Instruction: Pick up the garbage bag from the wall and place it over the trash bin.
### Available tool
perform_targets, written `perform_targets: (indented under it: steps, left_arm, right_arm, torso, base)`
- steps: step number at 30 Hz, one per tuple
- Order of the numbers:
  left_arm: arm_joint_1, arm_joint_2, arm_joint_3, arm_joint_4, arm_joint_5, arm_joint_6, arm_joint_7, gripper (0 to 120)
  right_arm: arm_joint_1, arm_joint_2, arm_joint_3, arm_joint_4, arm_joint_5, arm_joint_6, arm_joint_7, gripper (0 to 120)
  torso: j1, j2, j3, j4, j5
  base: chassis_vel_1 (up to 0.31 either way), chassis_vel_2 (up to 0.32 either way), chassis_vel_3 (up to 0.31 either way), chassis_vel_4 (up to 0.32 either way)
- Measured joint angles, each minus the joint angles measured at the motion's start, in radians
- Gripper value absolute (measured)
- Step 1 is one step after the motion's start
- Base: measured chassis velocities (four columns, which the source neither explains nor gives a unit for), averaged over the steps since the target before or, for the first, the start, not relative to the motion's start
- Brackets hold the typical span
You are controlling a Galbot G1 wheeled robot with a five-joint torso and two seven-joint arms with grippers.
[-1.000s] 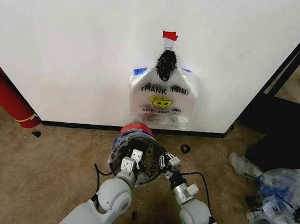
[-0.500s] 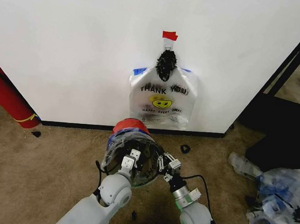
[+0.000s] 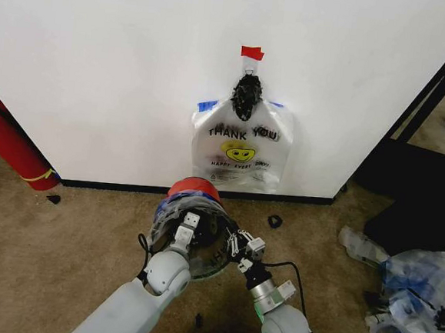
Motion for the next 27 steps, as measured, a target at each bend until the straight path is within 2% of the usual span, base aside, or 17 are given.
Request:
perform_targets:
  steps: [3, 7, 12, 18, 27]
  left_arm:
    - [0.007, 0.007, 0.001, -0.016, 0.010, -0.023, 0.012, 0]
    - [0.052, 0.025, 0.010, -0.097, 0.018, -0.066, 0.046, 0]
    - [0.097, 0.025, 0.020, -0.152, 0.050, -0.077, 0.058, 0]
    - [0.110, -0.004, 0.018, -0.147, 0.121, -0.067, 0.022, 0]
    - [0.076, -0.045, -0.021, -0.070, 0.218, -0.053, -0.028, 0]
  right_arm:
    - [0.006, 0.002, 0.004, -0.012, -0.002, 0.006, -0.007, 0]
    - [0.031, 0.021, 0.022, -0.085, -0.011, 0.048, -0.027, 0]
    - [0.057, 0.059, 0.022, -0.129, 0.021, 0.045, 0.004, 0]
    - [0.060, 0.081, 0.000, -0.129, 0.006, 0.022, 0.062, 0]
    - [0.021, 0.056, -0.017, -0.079, -0.022, -0.007, 0.099, 0]
  torso:
    - [0.000, 0.000, 0.000, 0.0001, 0.0000]
    - [0.000, 0.000, 0.000, 0.0002, 0.0002]
    - [0.000, 0.000, 0.000, 0.0002, 0.0002]
    - [0.000, 0.000, 0.000, 0.0001, 0.0001]
    - [0.000, 0.000, 0.000, 0.0001, 0.0001]
  base:
    - [0.000, 0.000, 0.000, 0.000]
    - [0.000, 0.000, 0.000, 0.000]
    - [0.000, 0.000, 0.000, 0.000]
    - [0.000, 0.000, 0.000, 0.000]
    - [0.000, 0.000, 0.000, 0.000]
